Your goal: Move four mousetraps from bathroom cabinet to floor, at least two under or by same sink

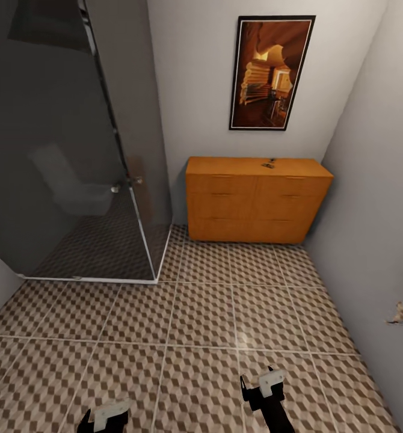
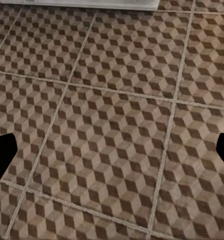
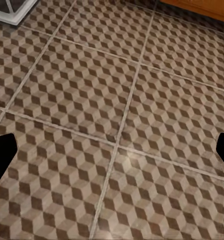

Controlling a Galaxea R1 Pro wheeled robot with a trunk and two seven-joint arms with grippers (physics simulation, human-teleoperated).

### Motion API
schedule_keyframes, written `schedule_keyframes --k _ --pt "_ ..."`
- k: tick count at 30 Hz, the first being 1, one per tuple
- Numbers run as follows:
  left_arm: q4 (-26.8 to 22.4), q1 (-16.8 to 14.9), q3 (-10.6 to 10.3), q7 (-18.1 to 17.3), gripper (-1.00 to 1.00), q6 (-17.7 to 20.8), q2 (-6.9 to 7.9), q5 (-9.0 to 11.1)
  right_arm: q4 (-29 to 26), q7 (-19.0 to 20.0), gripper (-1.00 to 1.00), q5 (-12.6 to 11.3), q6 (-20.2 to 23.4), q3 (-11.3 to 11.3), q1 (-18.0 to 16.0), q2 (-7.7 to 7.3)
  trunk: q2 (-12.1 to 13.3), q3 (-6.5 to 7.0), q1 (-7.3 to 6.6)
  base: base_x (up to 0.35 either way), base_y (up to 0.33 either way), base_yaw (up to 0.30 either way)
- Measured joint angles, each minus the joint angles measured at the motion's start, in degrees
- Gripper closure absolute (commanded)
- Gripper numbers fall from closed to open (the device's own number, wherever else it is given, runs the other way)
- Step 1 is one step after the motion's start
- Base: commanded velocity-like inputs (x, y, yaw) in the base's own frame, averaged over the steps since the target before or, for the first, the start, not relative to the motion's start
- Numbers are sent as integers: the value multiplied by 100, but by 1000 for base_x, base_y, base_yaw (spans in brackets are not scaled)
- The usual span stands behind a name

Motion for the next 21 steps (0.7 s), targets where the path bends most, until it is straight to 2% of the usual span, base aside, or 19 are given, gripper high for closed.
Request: schedule_keyframes --k 13,21 --pt "3 2 0 0 -100 -1 -3 0 0 1 -100 0 -1 4 0 1 0 0 0 200 -107 -127" --pt "2 3 0 0 -100 -1 -2 1 1 1 -100 0 -1 2 -1 0 0 0 0 201 -97 -37"
